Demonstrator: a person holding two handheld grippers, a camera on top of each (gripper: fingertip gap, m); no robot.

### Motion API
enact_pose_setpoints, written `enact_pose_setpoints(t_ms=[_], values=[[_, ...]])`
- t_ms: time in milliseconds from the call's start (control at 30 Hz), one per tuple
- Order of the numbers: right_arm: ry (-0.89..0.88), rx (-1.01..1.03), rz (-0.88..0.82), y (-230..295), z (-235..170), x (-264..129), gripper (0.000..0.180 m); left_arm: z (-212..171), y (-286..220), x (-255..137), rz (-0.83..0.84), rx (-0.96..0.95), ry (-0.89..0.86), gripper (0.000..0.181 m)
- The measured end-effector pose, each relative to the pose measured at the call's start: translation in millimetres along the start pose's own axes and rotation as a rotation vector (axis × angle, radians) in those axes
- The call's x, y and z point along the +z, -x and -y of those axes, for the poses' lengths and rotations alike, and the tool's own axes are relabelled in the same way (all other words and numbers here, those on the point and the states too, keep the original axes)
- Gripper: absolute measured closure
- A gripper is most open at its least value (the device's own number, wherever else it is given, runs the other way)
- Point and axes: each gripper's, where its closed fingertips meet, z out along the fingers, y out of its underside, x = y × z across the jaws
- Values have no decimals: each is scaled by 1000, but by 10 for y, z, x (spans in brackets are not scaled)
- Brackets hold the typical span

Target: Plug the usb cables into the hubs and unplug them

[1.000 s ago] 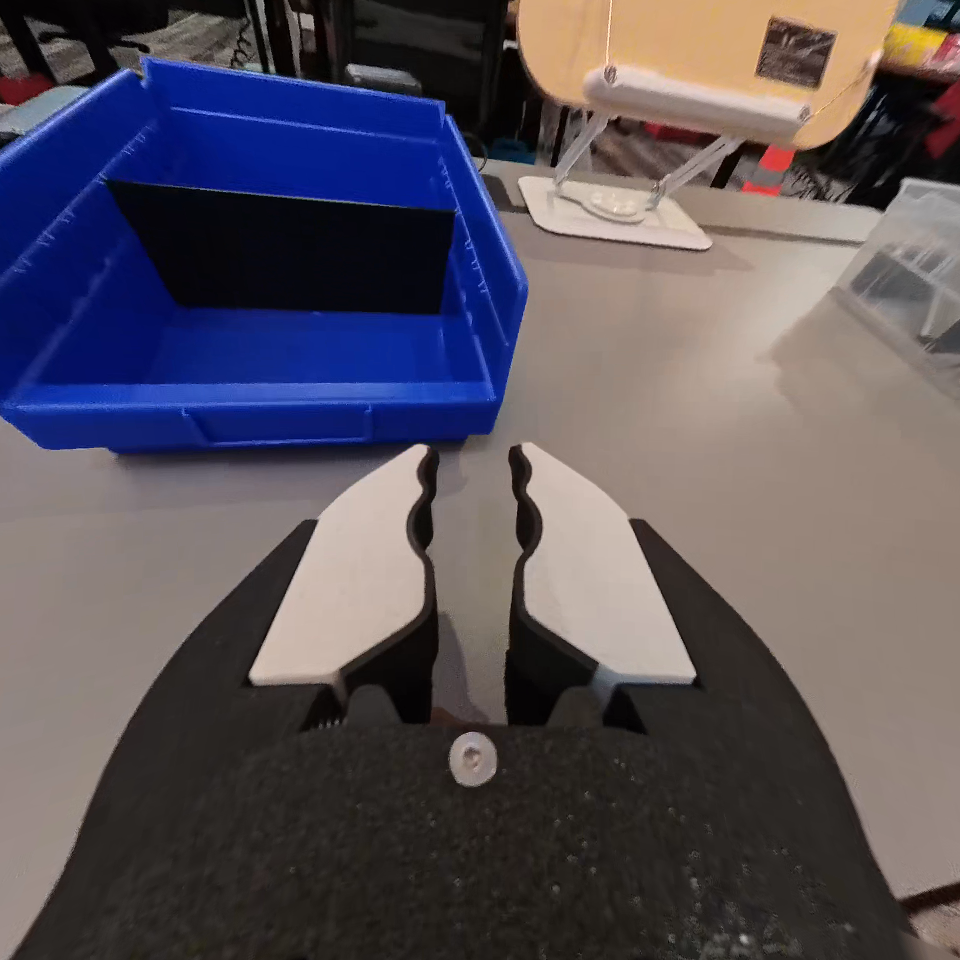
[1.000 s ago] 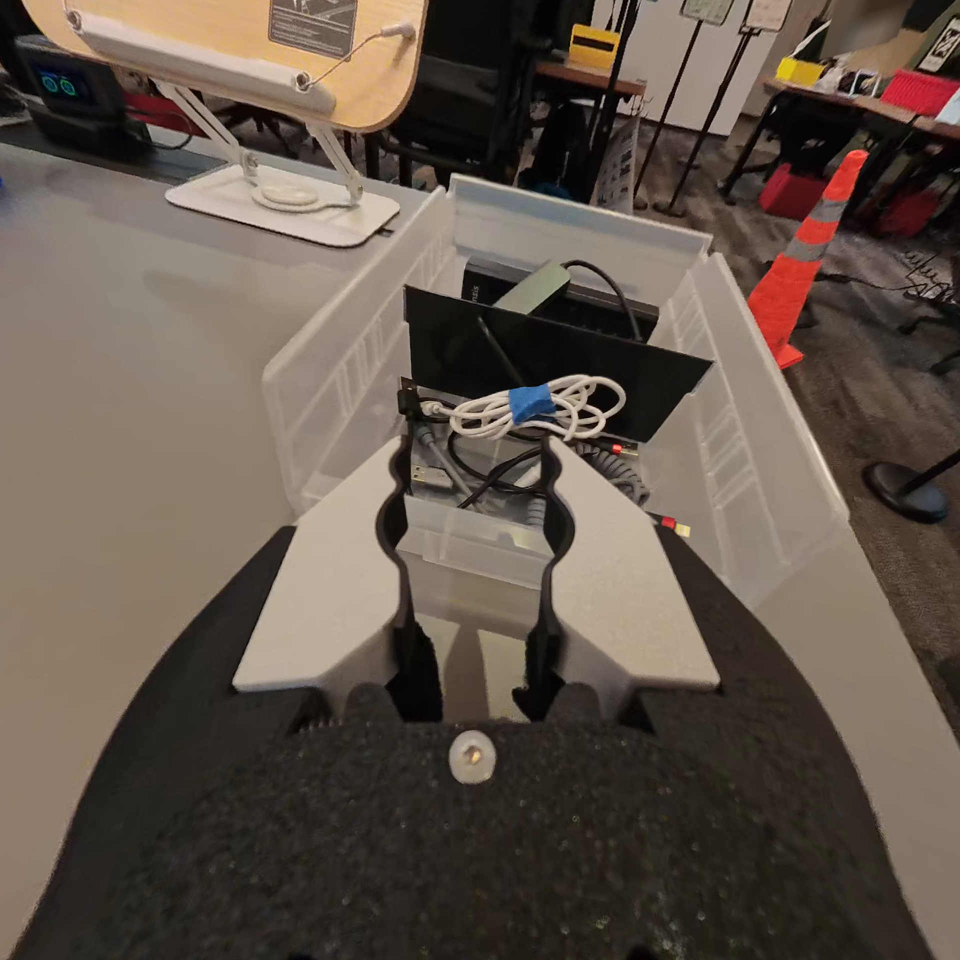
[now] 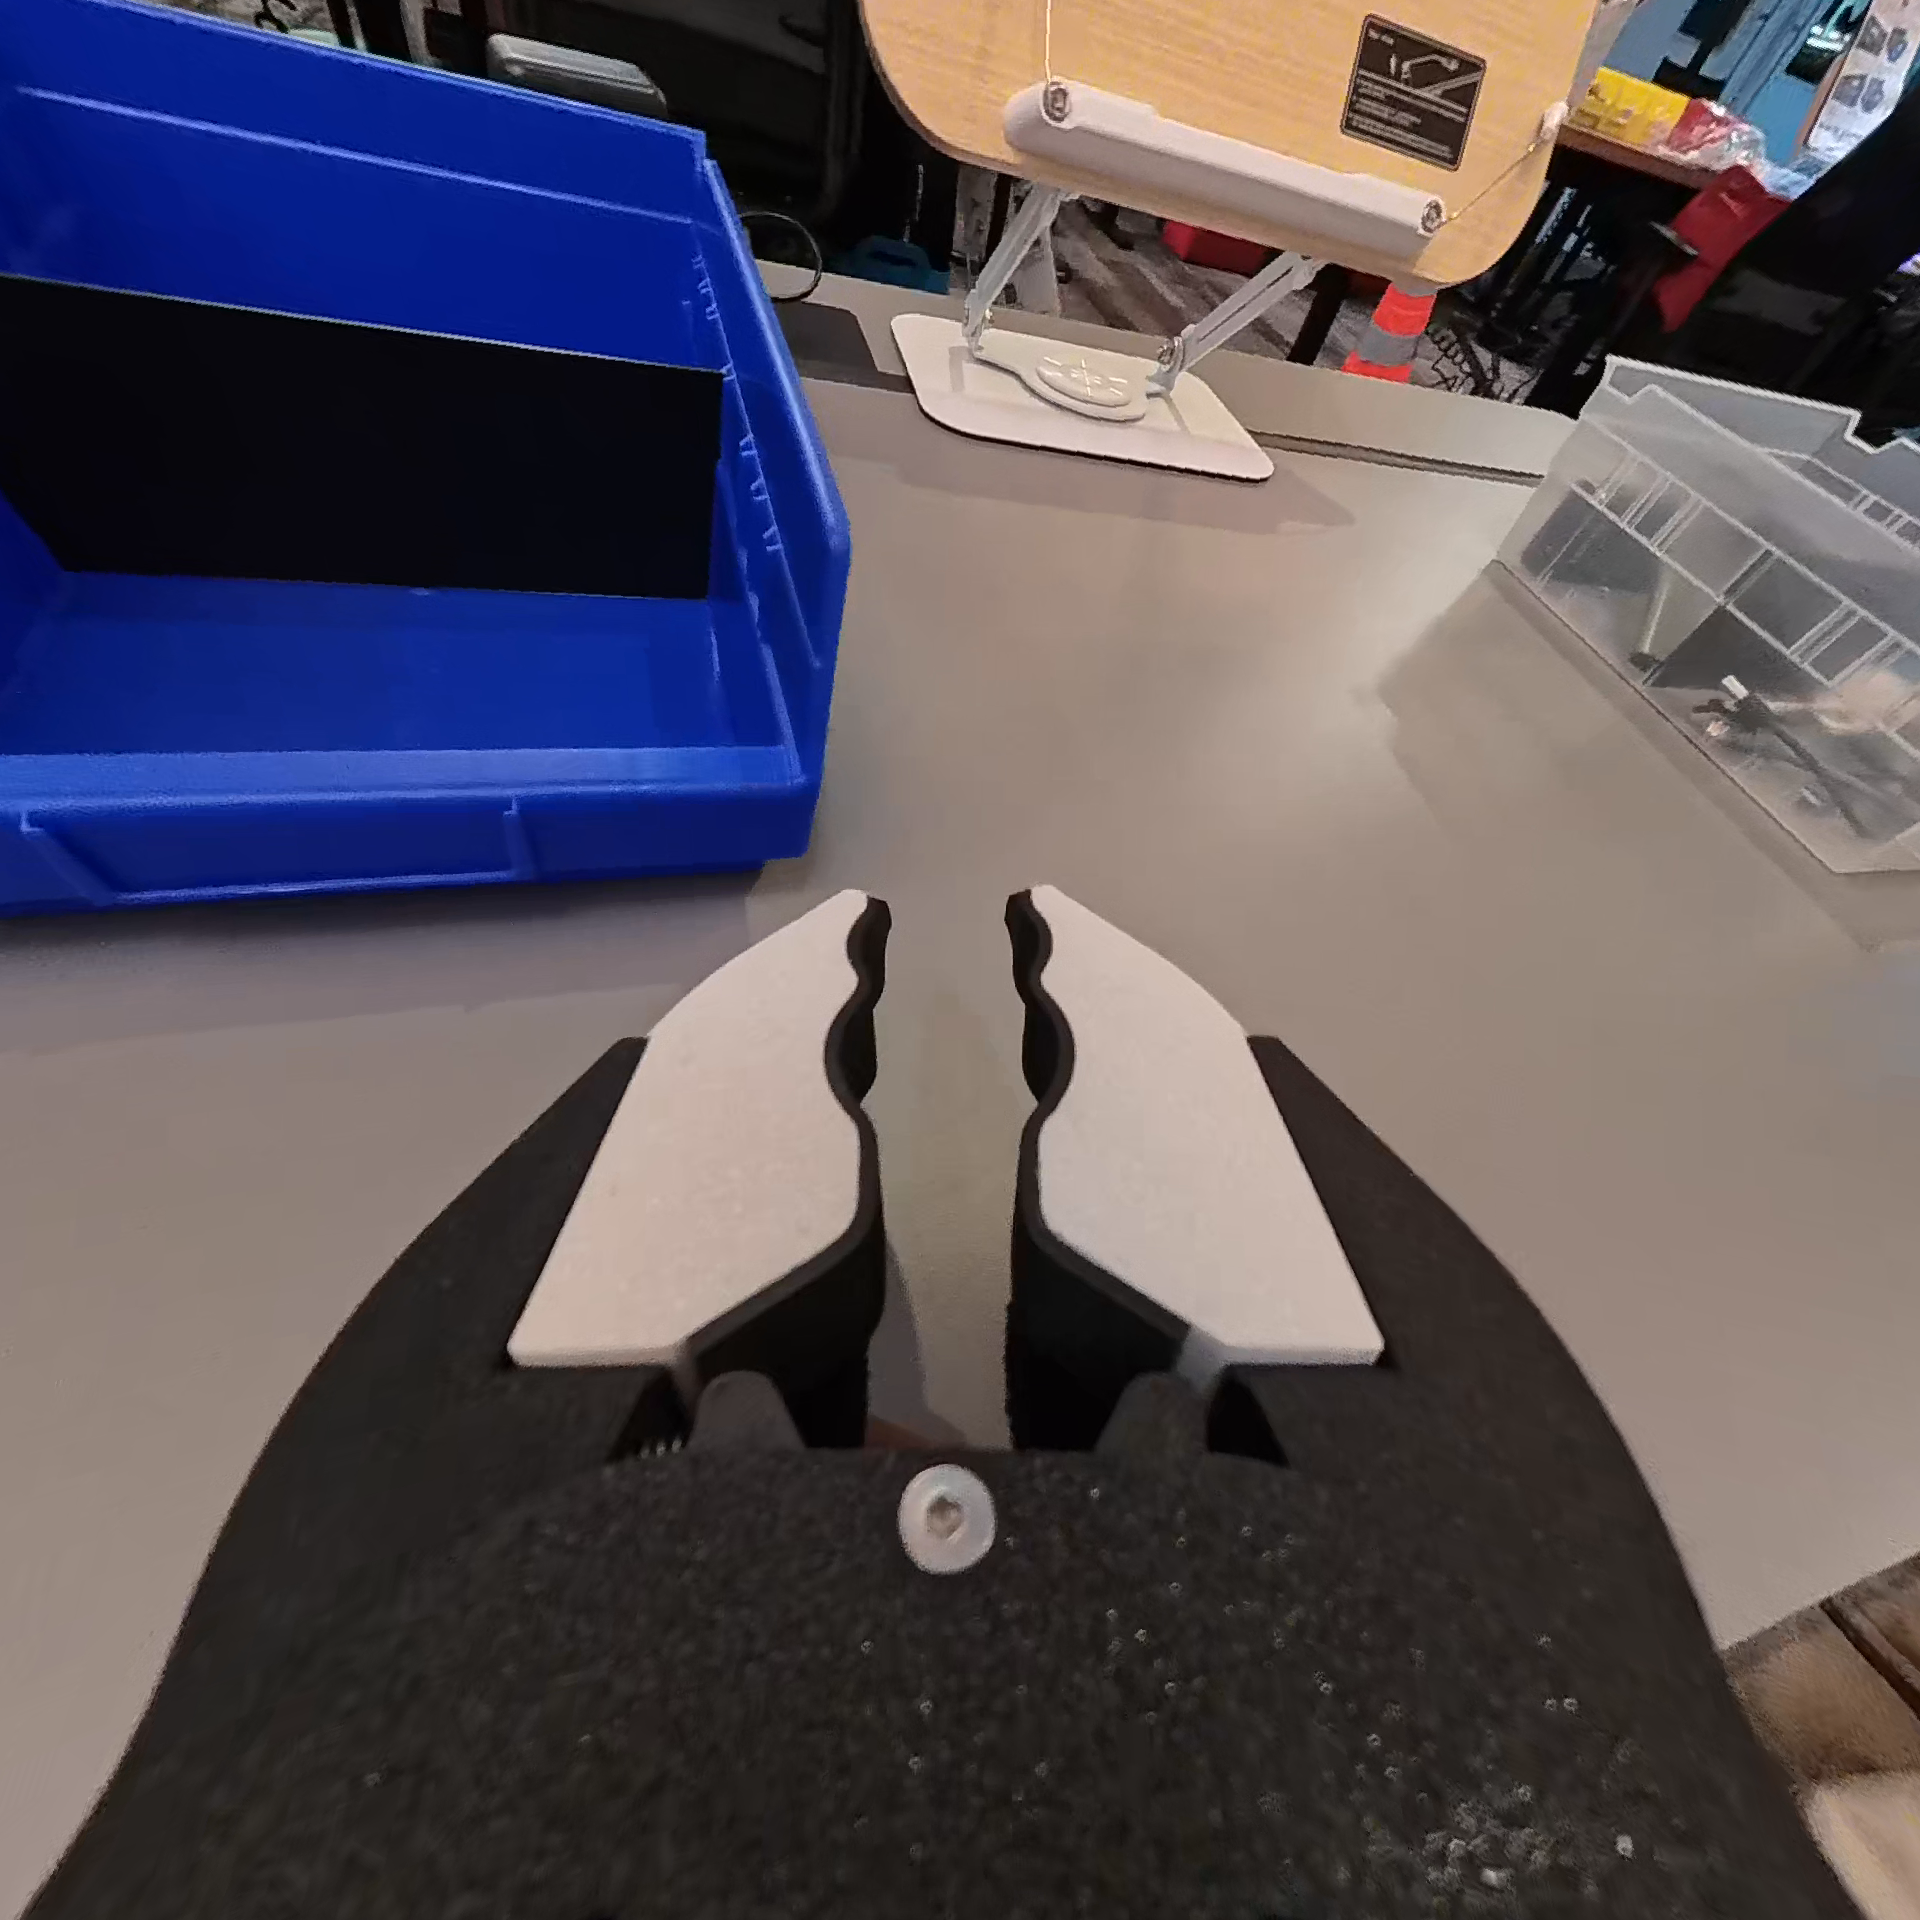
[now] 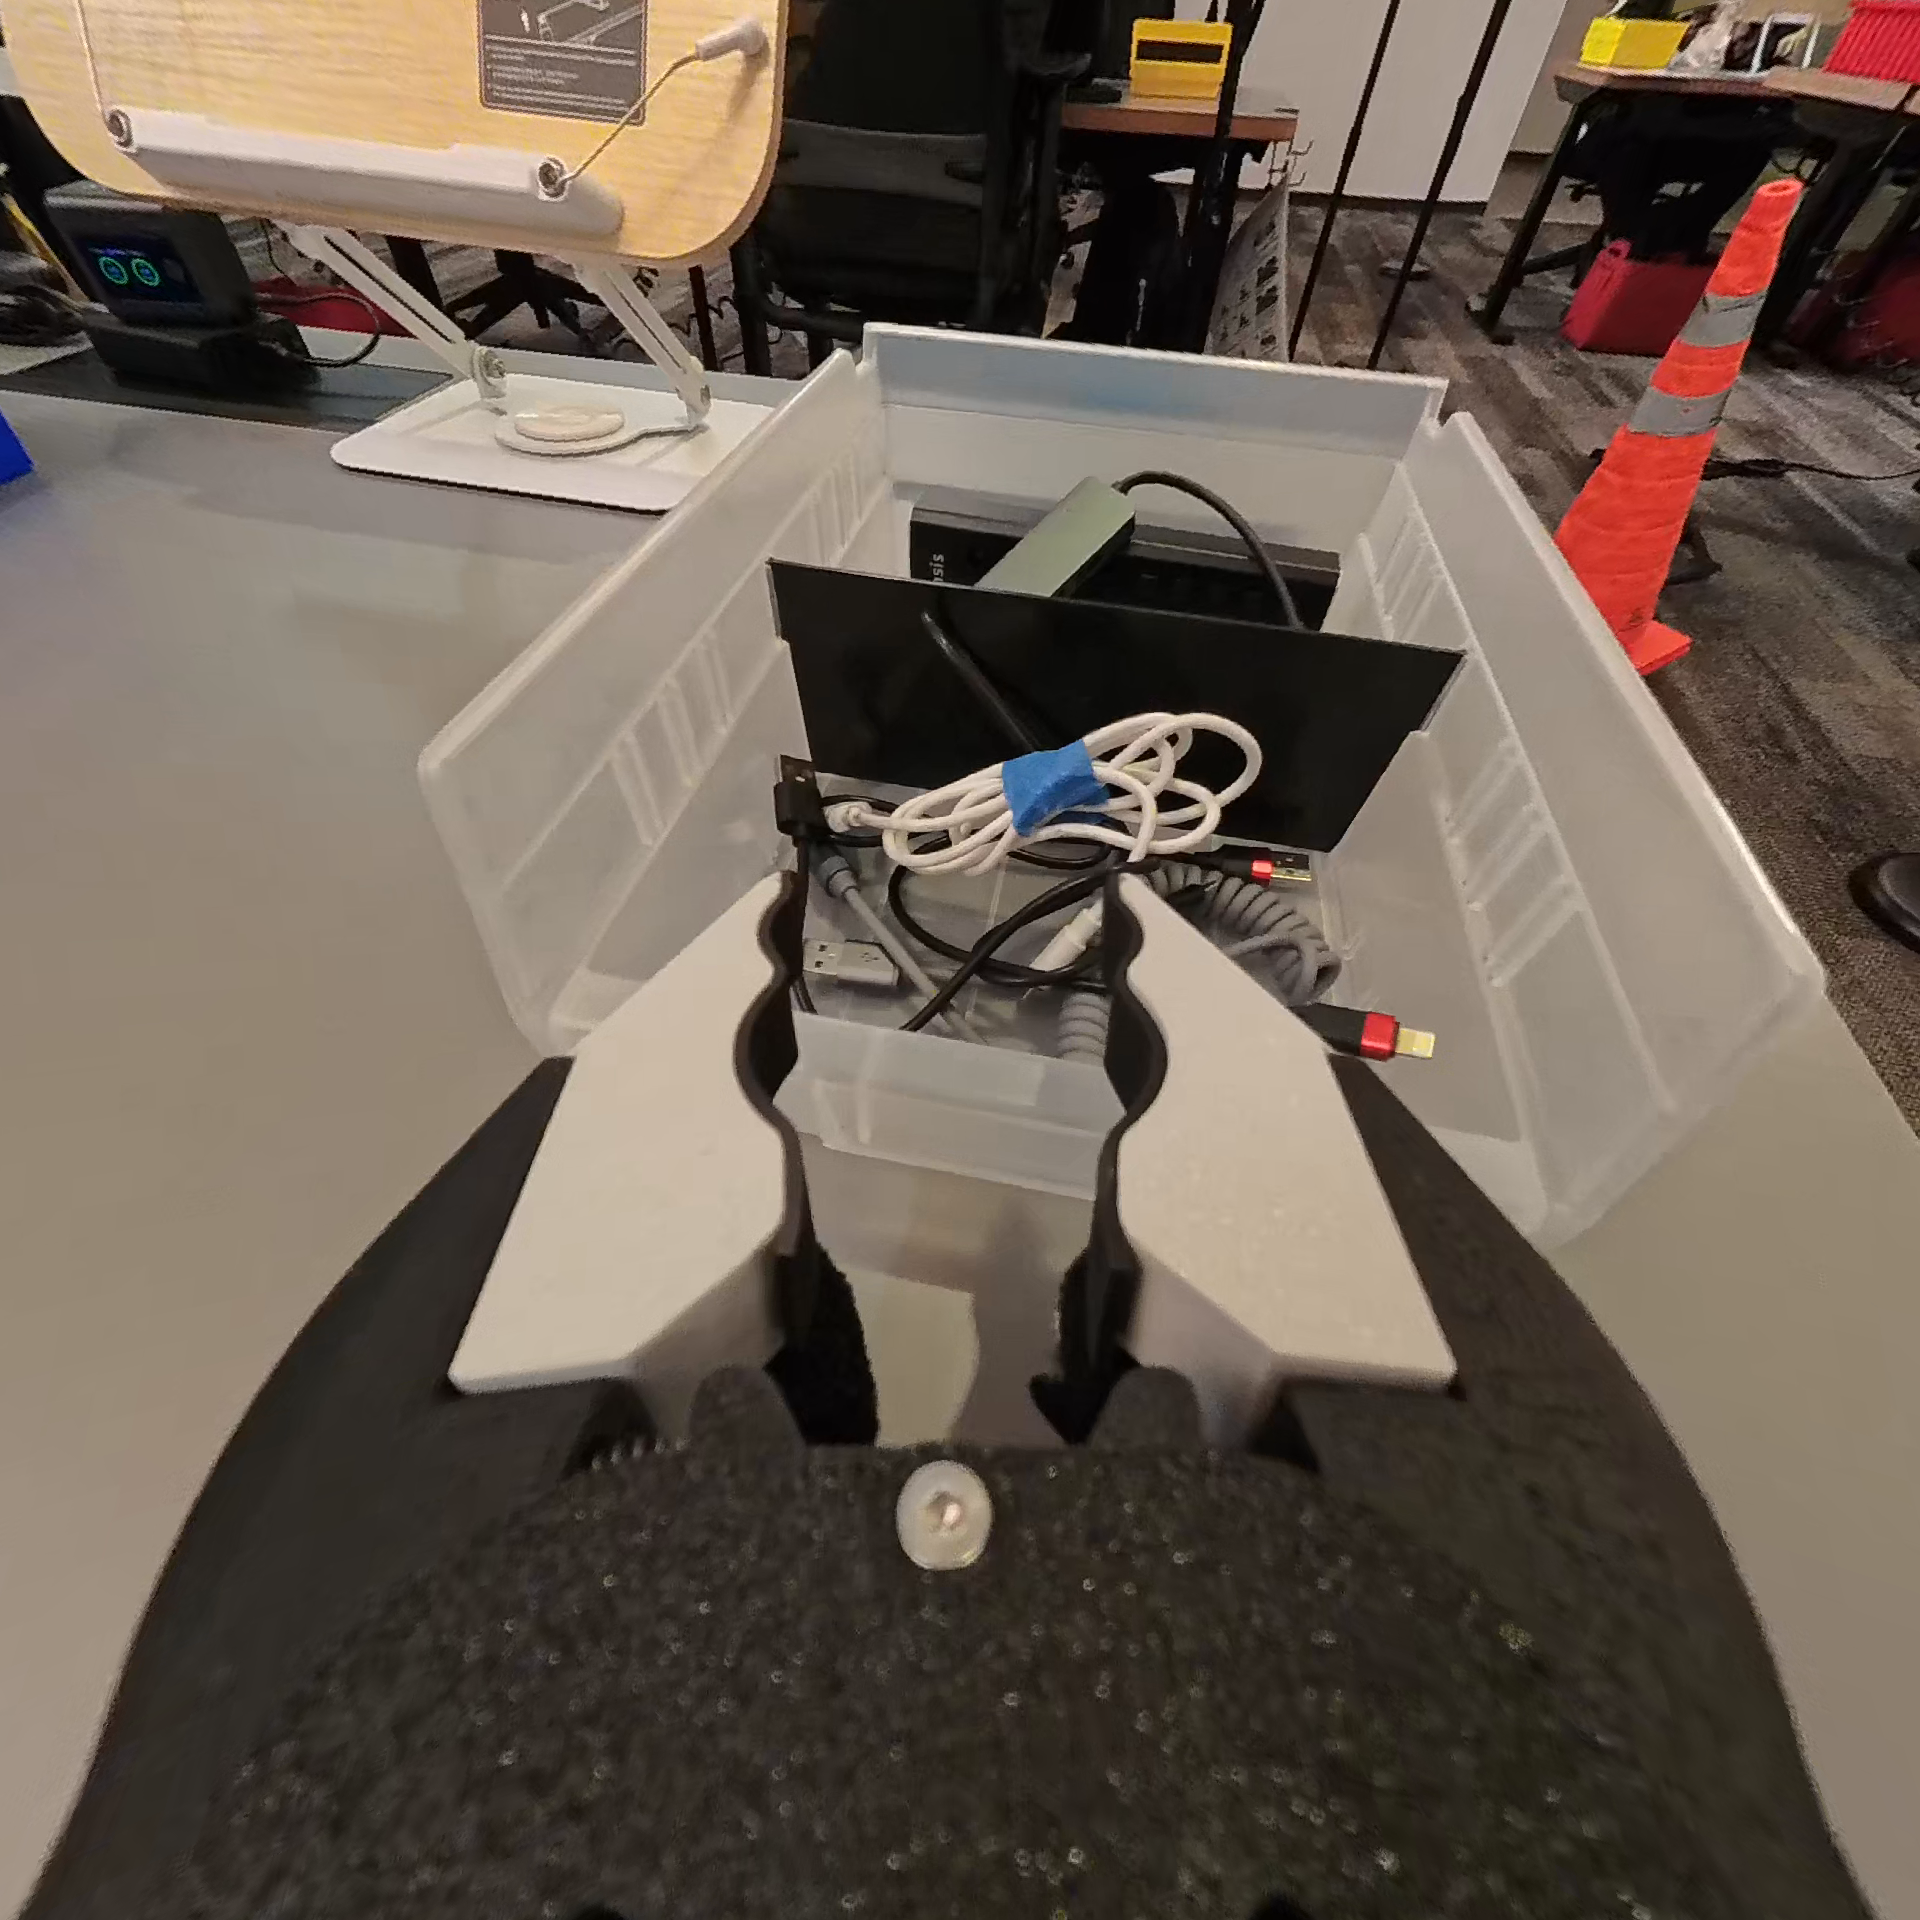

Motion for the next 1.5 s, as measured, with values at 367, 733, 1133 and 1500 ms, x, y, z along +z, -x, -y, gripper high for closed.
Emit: enact_pose_setpoints(t_ms=[367, 733, 1133, 1500], values=[[-40, 20, 94, 240, 78, -172, 123, 14, -62, -31, -28, -13, -6, 158], [-25, -24, 215, 1169, 133, 192, 101, 24, -437, 154, 76, 301, -46, 130], [-200, -107, 65, 889, 563, -377, 115, -194, -2695, 691, -376, 305, -1, 118], [63, 177, -156, -325, -232, -371, 143, -261, -3372, 1742, -212, 222, 98, 136]])
